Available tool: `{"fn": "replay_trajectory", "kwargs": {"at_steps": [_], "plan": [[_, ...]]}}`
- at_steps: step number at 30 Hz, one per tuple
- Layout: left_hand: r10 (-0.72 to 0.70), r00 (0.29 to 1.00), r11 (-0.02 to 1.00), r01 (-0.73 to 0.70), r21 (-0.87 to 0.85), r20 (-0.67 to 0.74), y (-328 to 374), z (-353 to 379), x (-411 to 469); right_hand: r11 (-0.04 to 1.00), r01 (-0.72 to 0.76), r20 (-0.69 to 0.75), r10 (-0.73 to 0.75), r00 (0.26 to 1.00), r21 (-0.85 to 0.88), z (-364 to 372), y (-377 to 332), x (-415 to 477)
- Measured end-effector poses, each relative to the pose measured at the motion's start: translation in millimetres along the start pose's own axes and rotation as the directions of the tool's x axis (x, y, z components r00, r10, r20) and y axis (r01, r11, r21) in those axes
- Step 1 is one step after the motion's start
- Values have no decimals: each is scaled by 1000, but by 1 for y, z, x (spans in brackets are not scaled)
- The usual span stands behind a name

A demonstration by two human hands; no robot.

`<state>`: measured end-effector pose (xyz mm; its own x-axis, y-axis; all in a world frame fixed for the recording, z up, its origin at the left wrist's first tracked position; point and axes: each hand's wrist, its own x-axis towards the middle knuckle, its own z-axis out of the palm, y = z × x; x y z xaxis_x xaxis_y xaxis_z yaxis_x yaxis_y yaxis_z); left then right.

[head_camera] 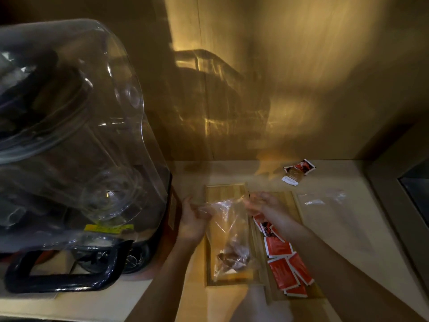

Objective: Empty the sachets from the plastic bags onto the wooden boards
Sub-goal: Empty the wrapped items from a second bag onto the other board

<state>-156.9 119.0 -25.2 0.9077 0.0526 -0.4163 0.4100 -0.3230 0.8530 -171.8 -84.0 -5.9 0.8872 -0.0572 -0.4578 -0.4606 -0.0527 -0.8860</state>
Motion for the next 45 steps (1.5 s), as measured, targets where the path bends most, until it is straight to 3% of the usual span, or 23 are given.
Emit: {"fn": "replay_trajectory", "kwargs": {"at_steps": [4, 8, 11, 14, 19, 28, 37, 45], "plan": [[62, 996, 998, -61, -18, 68, -23, 0, -29, 986, 79, 261, -38, 965, -147, 6, 32, -16], [1, 969, 923, -97, 372, 248, -58, 9, -57, 933, 154, 399, -12, 917, -326, 10, 57, -32], [61, 972, 792, -185, 582, 226, -78, 17, -65, 817, 201, 277, -53, 959, -541, 22, 69, -39], [25, 996, 834, -65, 548, 81, -80, 16, -65, 697, 180, 138, -116, 984, -694, 30, 76, -40], [168, 985, 750, -157, 643, 44, -77, 6, -62, 749, 152, 83, -129, 988, -645, 34, 77, -38], [257, 963, 897, -205, 391, -84, -41, 3, -55, 899, 91, -29, -115, 993, -429, 24, 56, -22], [395, 918, 872, -366, 325, -25, -14, -11, -52, 981, 148, -58, -157, 986, -125, 14, 26, -19], [375, 927, 904, -366, 220, -1, -14, -12, -60, 972, 189, -73, -200, 977, -140, 15, 27, -27]]}}
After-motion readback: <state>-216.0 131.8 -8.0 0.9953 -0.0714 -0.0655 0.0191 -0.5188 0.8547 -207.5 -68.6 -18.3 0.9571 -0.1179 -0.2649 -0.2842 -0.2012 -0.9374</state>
